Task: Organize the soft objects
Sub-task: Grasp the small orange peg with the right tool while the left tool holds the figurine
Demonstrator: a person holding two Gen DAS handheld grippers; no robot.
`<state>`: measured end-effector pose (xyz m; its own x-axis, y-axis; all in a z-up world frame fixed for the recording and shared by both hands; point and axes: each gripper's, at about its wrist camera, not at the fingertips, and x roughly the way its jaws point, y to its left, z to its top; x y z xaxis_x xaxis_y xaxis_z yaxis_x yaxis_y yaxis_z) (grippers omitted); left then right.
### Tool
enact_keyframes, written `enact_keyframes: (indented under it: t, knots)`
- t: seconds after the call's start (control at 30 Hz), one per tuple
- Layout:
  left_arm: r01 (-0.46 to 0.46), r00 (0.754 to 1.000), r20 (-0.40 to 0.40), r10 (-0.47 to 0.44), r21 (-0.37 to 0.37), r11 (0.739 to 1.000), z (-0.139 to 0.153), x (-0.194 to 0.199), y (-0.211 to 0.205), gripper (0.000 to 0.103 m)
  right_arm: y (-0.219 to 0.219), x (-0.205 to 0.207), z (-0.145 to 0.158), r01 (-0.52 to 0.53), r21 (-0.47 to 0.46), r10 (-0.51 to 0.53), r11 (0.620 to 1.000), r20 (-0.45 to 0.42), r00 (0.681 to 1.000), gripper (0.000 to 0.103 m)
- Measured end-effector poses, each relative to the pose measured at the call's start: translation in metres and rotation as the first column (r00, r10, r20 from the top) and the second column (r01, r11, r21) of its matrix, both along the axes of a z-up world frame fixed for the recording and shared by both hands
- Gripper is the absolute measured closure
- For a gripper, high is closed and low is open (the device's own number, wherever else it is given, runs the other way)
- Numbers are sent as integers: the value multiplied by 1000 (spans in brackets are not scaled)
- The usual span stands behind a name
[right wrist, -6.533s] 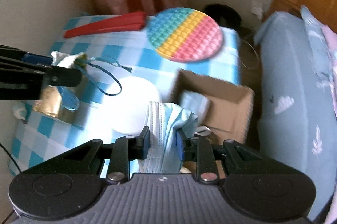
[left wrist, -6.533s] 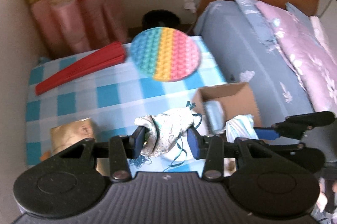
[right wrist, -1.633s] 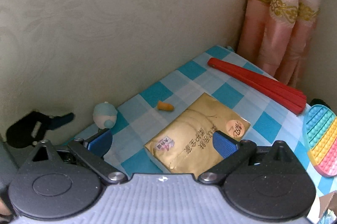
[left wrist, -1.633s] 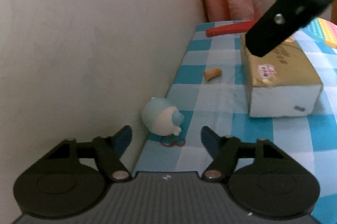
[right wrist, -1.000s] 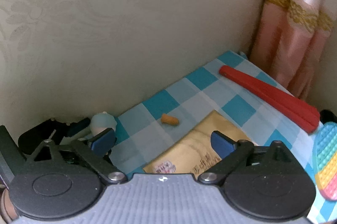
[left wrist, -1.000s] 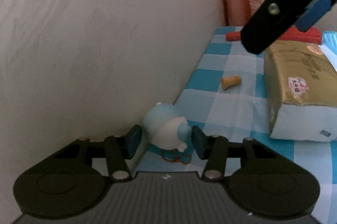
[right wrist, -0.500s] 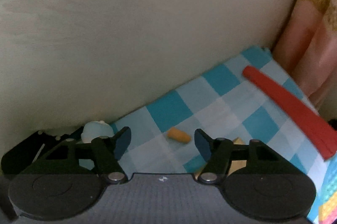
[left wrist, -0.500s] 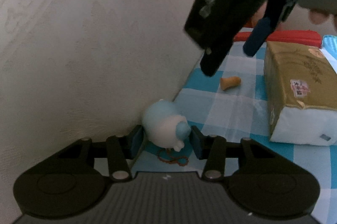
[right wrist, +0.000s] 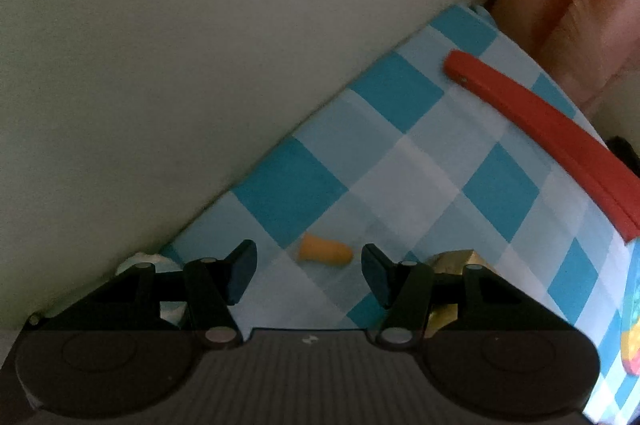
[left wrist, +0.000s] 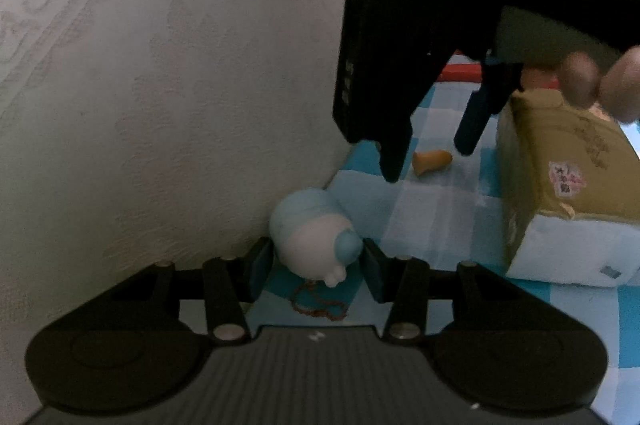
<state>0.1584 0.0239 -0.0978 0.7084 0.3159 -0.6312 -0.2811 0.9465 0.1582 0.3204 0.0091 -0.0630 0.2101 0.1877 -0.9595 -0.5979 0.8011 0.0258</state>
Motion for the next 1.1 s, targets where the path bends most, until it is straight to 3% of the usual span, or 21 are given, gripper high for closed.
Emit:
enact_keyframes:
  t: [0.13,0.27,0.57,1.1]
  knots:
    - [7,1000,2,-7,-4,1000,-1,0,0,56,3,2,-5,13,-11,-13,1000,13,1000,48]
    - [6,1000,3,-6,-5,1000,-2,2,1,56,3,2,-5,35,-21,-35,999,18,999,64]
    - [10,1000,7,-9,-18,1000,3,-2,2,57,9,0,-4,30,-60,-28,998,26,999,70]
    - [50,999,21,-50,2,999,21,-18,-1,61,-8,-29,33,-17,-1,17,1000,49,999,70]
